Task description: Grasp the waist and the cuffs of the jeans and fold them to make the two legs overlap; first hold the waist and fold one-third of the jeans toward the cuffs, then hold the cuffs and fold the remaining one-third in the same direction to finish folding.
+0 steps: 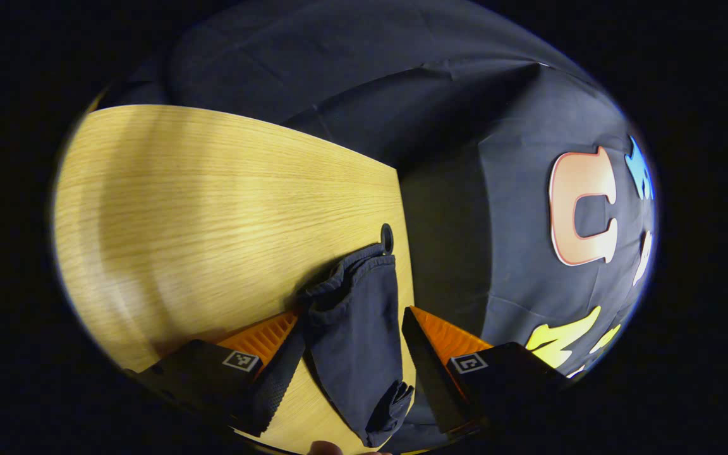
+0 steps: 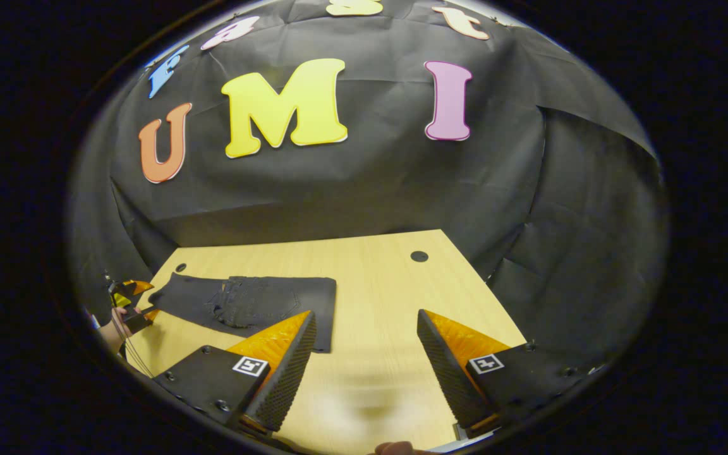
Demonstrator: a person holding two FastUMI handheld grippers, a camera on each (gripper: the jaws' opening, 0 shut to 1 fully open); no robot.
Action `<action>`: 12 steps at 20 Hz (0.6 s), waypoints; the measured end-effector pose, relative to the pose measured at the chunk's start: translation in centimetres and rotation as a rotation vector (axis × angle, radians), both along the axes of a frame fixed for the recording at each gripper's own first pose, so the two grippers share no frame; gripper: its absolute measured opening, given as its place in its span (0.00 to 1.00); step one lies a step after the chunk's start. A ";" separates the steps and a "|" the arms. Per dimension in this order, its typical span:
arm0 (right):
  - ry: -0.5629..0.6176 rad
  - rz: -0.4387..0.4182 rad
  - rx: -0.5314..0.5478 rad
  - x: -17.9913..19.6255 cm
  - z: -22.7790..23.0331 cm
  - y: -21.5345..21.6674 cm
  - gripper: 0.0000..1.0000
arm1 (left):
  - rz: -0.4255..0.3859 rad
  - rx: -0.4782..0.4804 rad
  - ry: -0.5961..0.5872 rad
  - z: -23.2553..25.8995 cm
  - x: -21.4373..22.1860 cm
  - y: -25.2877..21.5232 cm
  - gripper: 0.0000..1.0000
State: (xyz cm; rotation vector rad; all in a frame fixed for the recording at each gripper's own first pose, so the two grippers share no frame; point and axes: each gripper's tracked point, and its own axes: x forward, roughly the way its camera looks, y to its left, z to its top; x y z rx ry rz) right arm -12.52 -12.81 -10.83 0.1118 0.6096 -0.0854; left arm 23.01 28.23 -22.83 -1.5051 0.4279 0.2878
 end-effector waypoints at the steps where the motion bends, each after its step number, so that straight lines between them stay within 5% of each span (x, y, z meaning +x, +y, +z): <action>1: 0.000 0.000 -0.001 -0.1 0.0 -0.1 0.94 | 0.008 -0.005 0.003 -0.5 0.4 0.3 0.93; 2: 0.002 0.001 -0.005 0.0 -0.1 0.0 0.94 | 0.011 -0.010 0.000 -1.1 0.7 0.0 0.86; 3: 0.006 0.004 -0.007 -0.1 -0.2 -0.1 0.94 | 0.018 -0.011 0.000 -1.5 1.0 -0.1 0.69; 4: 0.010 0.004 -0.009 -0.2 -0.4 -0.1 0.94 | 0.025 -0.013 -0.002 -1.7 1.7 0.0 0.72; 5: 0.011 0.002 -0.002 -0.3 -0.4 -0.1 0.94 | 0.026 -0.010 -0.005 -1.8 2.3 -0.2 0.57; 6: 0.010 0.000 0.008 -0.3 -0.5 -0.1 0.94 | 0.020 0.000 -0.006 -1.9 2.7 -0.2 0.52; 7: 0.009 -0.003 0.015 -0.4 -0.5 -0.1 0.94 | 0.006 0.011 0.003 -2.1 3.0 -0.3 0.60; 8: 0.007 -0.005 0.019 -0.5 -0.6 -0.1 0.94 | 0.004 0.024 -0.005 -1.9 3.2 -0.2 0.45; 10: 0.003 0.000 0.032 -1.3 -0.5 0.0 0.94 | 0.014 0.046 -0.024 -0.7 3.5 0.0 0.29; 11: -0.002 -0.002 0.035 -1.8 -0.4 -0.2 0.99 | 0.014 0.059 -0.030 -0.2 3.4 -0.1 0.10; 12: -0.007 -0.003 0.040 -2.2 -0.4 -0.4 0.94 | 0.008 0.075 -0.037 0.5 3.3 -0.2 0.21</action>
